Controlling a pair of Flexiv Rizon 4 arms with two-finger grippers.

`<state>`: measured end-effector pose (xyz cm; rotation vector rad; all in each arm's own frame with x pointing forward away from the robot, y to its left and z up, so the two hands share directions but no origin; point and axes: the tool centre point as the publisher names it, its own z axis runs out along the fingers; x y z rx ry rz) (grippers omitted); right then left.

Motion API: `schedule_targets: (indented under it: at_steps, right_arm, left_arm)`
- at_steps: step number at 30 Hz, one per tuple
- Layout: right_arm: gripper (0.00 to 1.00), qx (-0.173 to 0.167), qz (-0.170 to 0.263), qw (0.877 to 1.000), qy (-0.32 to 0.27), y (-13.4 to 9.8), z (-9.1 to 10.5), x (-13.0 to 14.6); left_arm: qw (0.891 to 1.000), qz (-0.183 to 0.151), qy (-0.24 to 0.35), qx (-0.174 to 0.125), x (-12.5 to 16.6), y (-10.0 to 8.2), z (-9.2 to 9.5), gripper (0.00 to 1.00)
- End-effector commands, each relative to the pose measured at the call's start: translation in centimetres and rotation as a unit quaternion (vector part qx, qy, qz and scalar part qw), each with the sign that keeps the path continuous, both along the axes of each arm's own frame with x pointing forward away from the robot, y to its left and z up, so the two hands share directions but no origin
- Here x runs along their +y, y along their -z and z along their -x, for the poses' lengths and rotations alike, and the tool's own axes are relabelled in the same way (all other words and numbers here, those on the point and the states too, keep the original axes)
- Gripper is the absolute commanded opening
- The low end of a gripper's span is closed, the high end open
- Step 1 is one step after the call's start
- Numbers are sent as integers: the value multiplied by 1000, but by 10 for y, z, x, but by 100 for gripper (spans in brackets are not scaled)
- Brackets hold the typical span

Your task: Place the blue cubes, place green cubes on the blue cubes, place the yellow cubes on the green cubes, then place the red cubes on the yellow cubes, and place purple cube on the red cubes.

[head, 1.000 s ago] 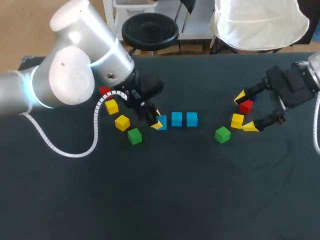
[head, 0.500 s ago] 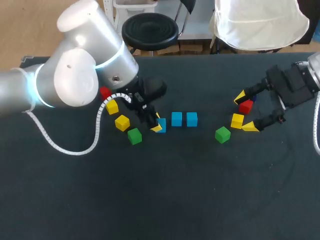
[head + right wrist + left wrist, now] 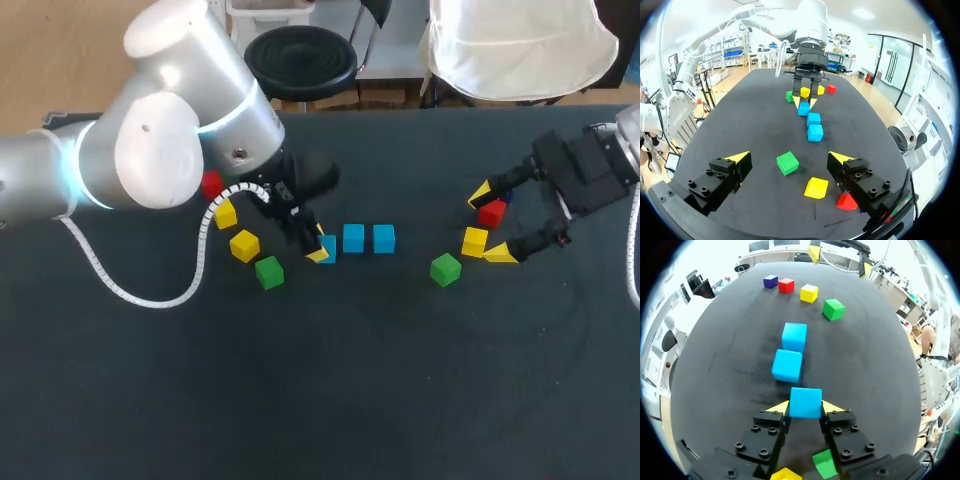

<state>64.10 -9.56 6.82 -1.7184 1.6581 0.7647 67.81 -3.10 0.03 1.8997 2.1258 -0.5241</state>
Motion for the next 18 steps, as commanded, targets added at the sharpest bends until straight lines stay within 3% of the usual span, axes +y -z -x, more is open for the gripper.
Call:
schedule_targets:
  at_steps: [1, 18]
  right_arm:
    - [100, 0, -1, 1000, 0, 0, 0, 0]
    - [100, 0, -1, 1000, 0, 0, 0, 0]
  left_arm:
    - [1000, 5, 6, -4, 1, -2, -7, 0]
    - [1000, 12, 3, 7, 6, 5, -18, 0]
